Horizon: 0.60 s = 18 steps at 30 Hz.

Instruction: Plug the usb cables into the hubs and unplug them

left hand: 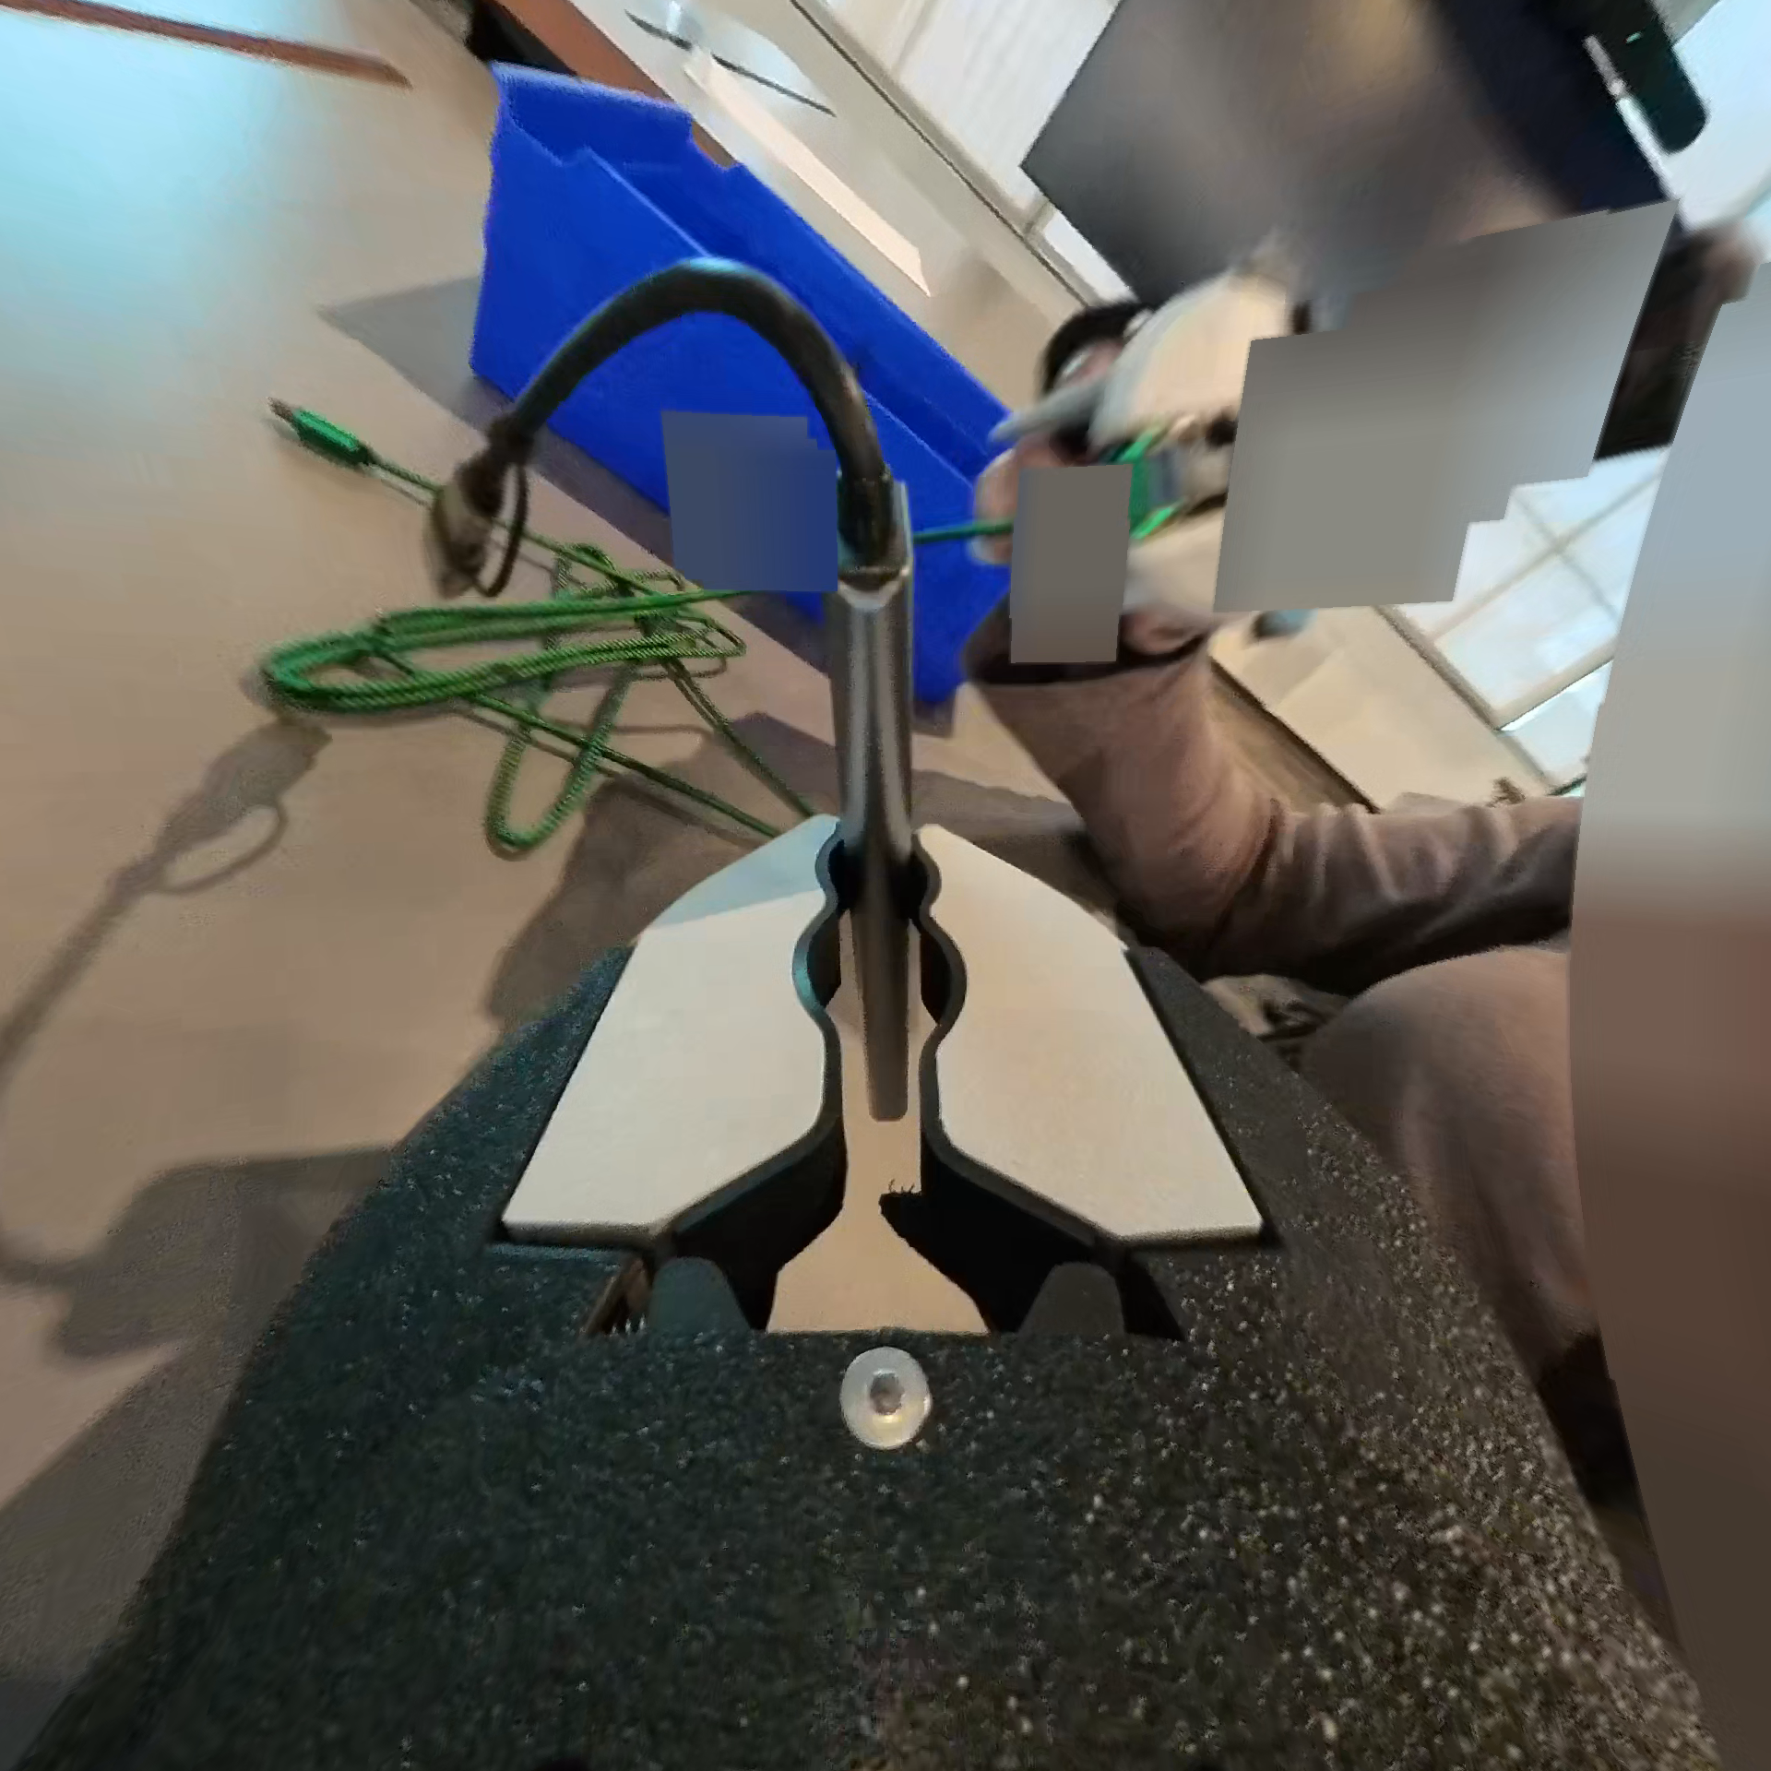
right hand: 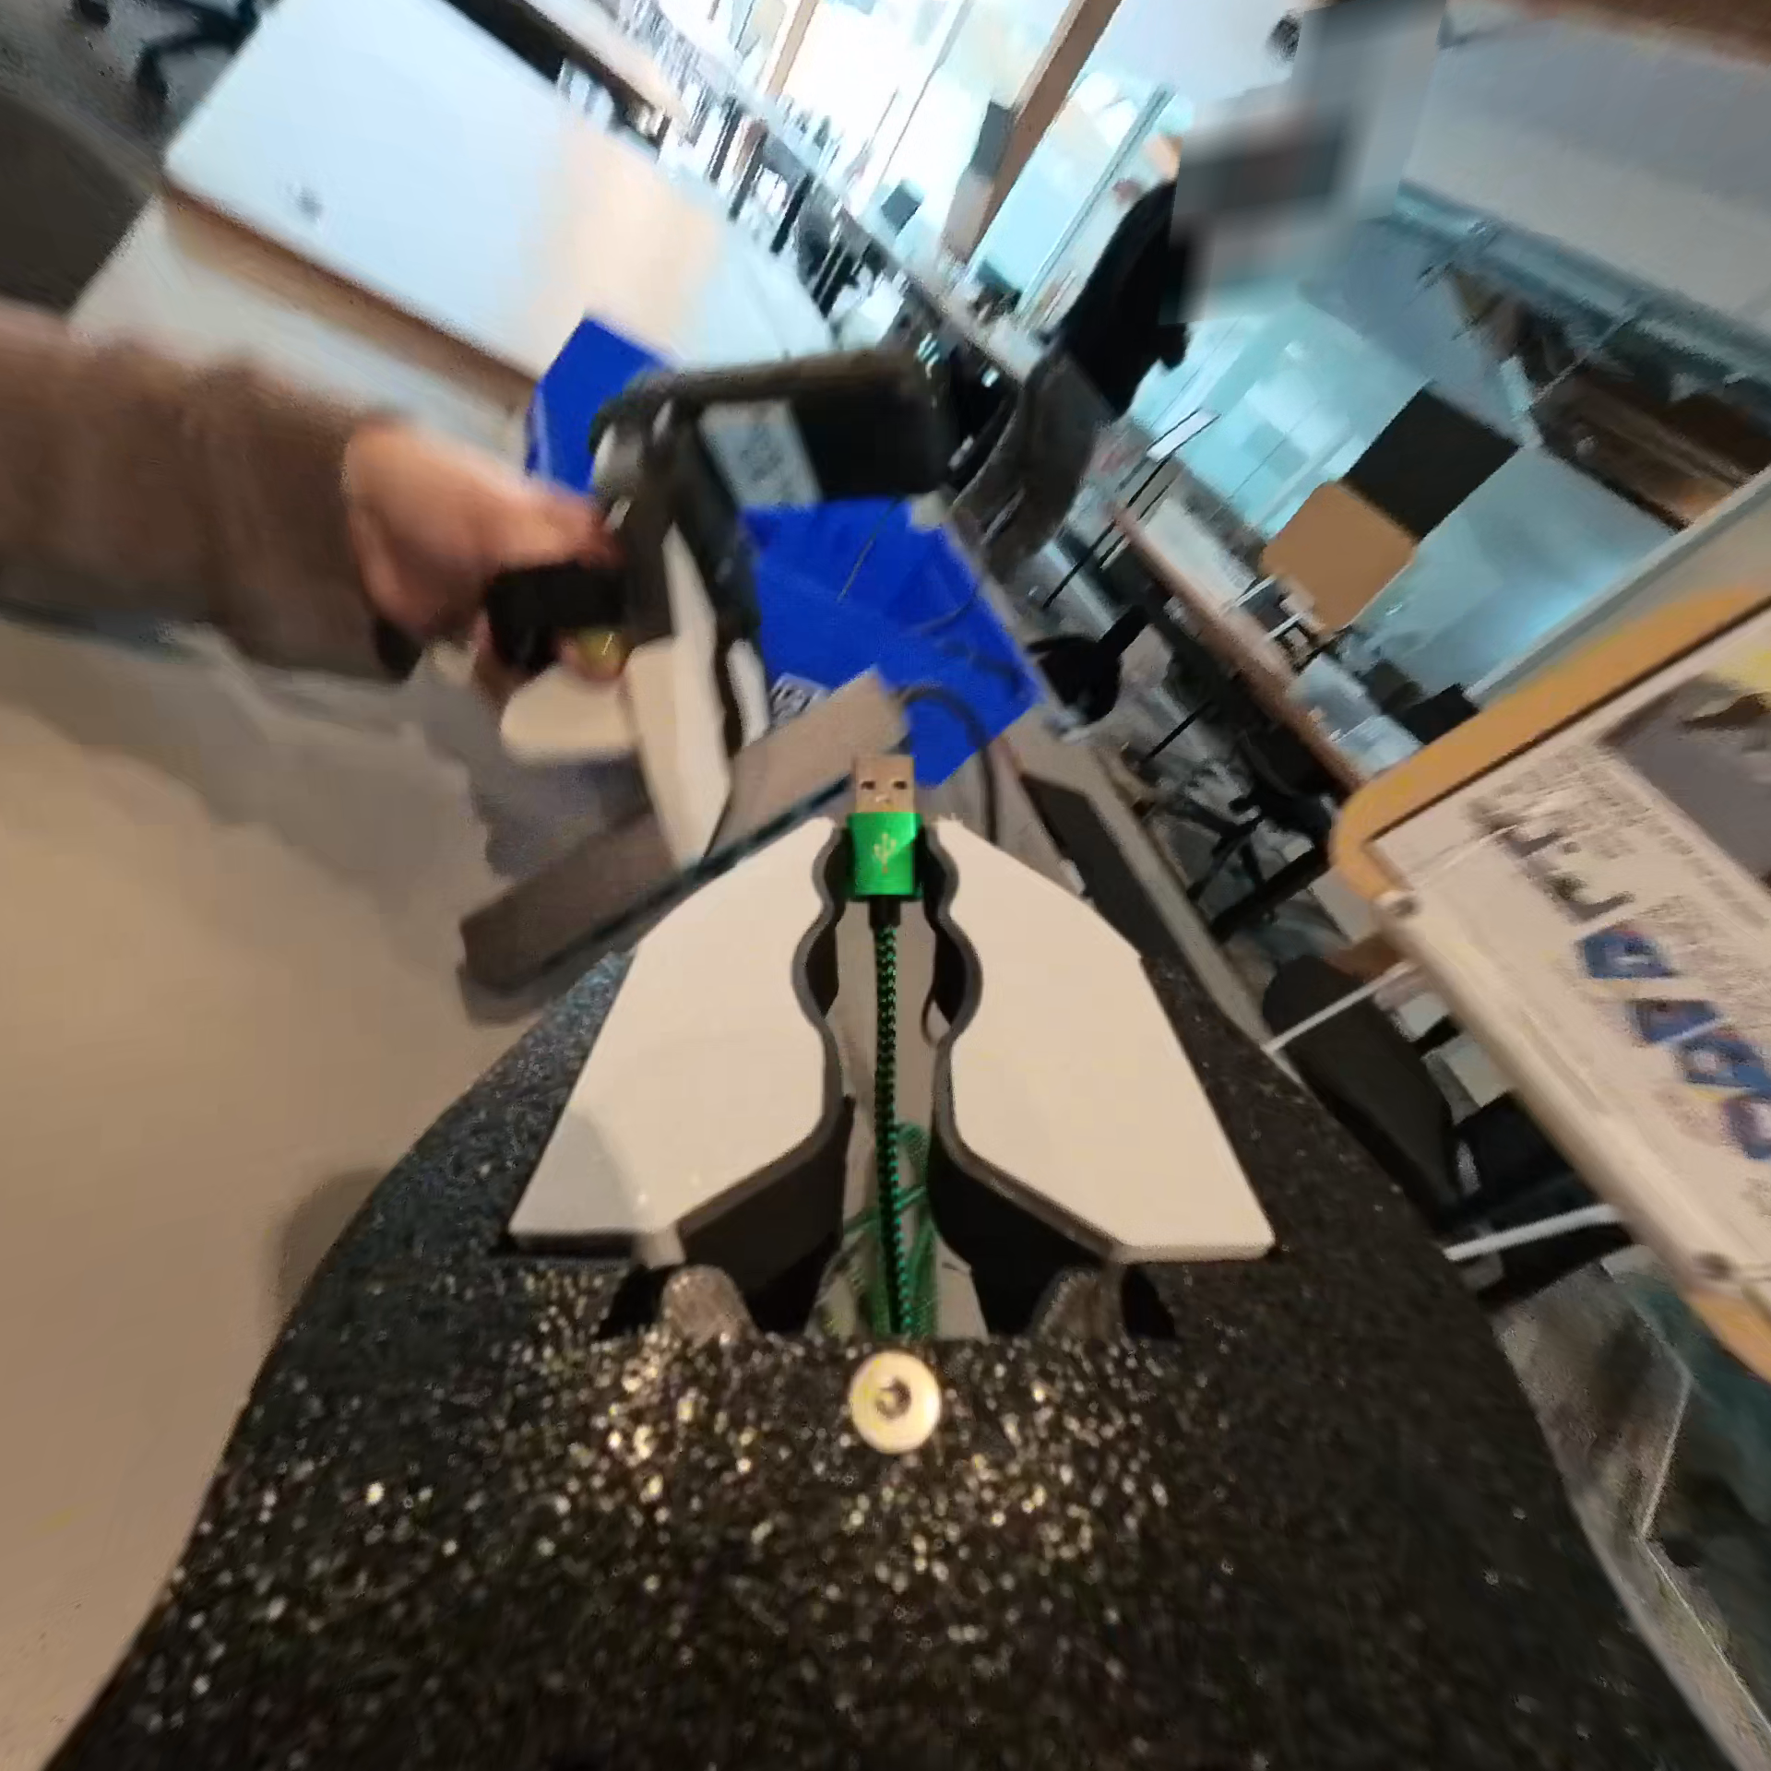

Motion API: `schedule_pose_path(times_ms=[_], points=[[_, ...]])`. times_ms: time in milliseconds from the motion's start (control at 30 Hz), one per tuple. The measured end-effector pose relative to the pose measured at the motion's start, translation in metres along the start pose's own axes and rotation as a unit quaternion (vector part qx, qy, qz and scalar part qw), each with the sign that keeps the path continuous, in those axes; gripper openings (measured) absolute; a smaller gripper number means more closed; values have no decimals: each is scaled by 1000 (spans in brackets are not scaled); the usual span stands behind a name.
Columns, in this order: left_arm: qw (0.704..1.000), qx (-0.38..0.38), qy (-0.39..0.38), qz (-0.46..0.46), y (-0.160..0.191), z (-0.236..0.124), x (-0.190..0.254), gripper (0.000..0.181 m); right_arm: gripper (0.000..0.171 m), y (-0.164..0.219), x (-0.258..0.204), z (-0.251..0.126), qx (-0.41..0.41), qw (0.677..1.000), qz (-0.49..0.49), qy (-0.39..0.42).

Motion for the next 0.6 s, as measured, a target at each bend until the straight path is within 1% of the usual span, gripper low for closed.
schedule_pose_path(times_ms=[100, 267, 467, 600], points=[[999, 19, -26, 11, -4, -1, -3, 11, 14, -45, 46, -39, 44, 998, 11, 40], [996, 66, -49, -31, -10, -8, -16, 11, 14, -137, 134, -106, 70, 993, -15, 91], [996, 56, -57, -48, -6, -2, -25, 11, 13, -233, 222, -172, 57, 982, -63, 171], [997, 41, -55, -41, -3, 4, -23, 11, 14, -271, 266, -217, 24, 969, -73, 233]])
Point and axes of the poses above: each gripper's, where its closed fingertips meet, z out along the fingers, y out of its underside, x = y × z across the jaws, the point moved 2 cm from there along -z, back along the fingers, and after that the axes turned 12 degrees about -x, right-handed, at the moved point
